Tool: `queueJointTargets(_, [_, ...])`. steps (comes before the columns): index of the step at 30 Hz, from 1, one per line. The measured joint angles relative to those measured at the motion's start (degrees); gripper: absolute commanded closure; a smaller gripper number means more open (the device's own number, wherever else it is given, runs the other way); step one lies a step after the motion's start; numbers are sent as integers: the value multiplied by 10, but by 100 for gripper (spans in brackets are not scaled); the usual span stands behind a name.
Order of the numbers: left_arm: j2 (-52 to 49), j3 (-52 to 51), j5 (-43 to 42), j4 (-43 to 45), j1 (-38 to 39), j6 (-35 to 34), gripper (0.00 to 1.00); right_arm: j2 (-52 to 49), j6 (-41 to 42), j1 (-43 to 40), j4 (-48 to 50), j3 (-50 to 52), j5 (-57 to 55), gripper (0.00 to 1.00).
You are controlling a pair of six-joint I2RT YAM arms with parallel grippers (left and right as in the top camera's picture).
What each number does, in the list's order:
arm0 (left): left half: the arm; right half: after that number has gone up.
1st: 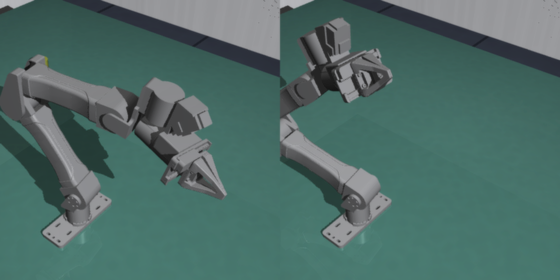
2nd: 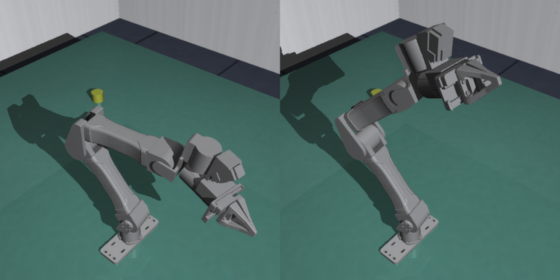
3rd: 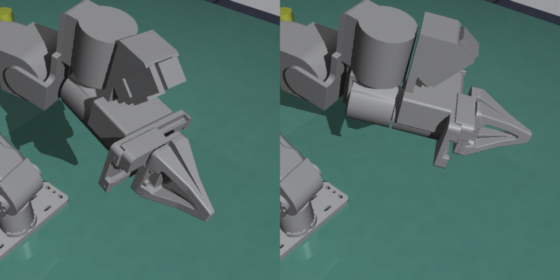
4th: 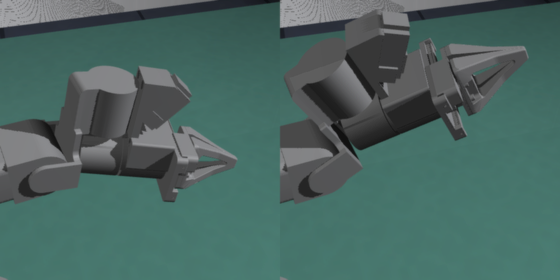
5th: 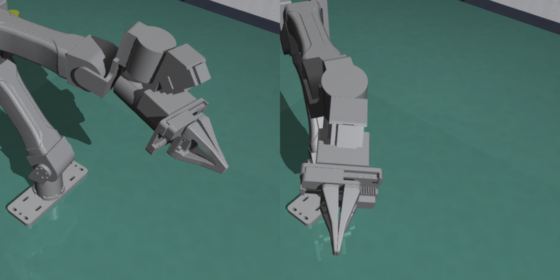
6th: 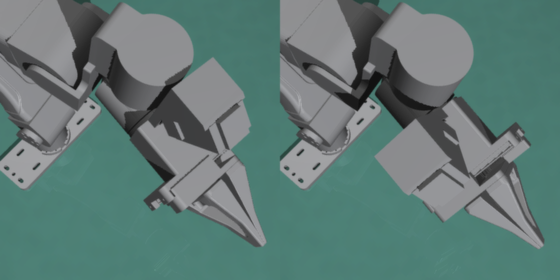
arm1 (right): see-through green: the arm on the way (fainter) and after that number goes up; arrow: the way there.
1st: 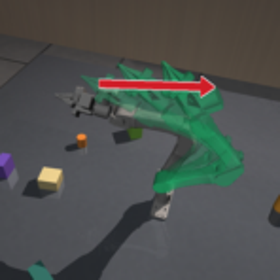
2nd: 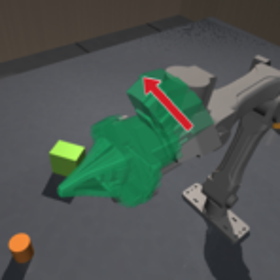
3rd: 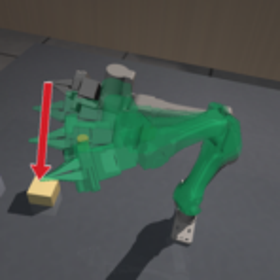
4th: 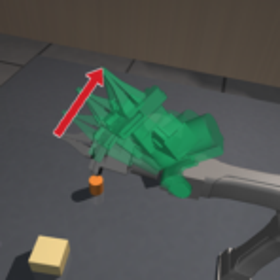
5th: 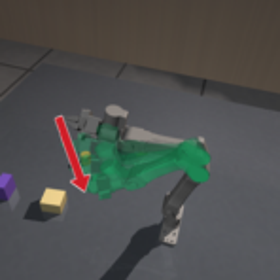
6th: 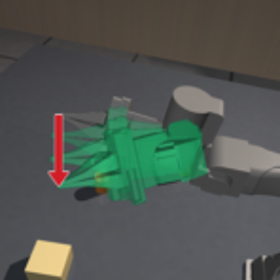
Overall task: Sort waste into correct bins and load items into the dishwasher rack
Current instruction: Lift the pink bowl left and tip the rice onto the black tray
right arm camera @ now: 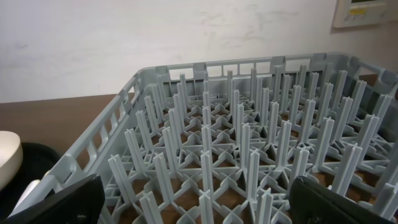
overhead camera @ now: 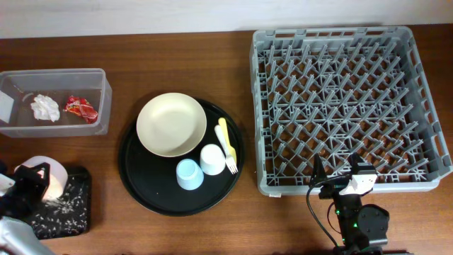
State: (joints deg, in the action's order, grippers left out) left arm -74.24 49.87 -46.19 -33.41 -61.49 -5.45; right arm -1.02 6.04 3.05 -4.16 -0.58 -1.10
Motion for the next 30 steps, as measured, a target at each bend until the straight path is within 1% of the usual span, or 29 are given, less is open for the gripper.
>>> queueJointTargets(3, [-75,-1,-45,38,0,17,100,0,0,0,0,0,0,2])
queueJointTargets(4, [-107,-1,-76,42,0,37,100,0,0,0,0,0,0,2])
queueJointTargets(5, [-119,-1,-88,43,0,49,100,0,0,0,0,0,0,2])
queueJointTargets(7, [-143,-2,-145,41,-1,91,100,0,0,0,0,0,0,2])
queueJointTargets(8, [-149,-2,-176,41,-3,107,100,0,0,0,0,0,0,2])
queueJointTargets(12, [-150,-2,-244,24,-34,134,100,0,0,0,0,0,0,2])
queueJointTargets(14, [-150,-2,-276,14,-59,136,100,0,0,0,0,0,0,2])
queueJointTargets(18, [-151,-2,-381,-4,-133,142,100,0,0,0,0,0,0,2])
queueJointTargets(22, [-151,-2,-409,-21,-169,145,100,0,0,0,0,0,0,2])
queueJointTargets(27, [-151,-2,-420,-11,-202,146,100,0,0,0,0,0,0,2])
queueJointTargets(30, [-157,-2,-421,5,-206,147,99,0,0,0,0,0,0,2])
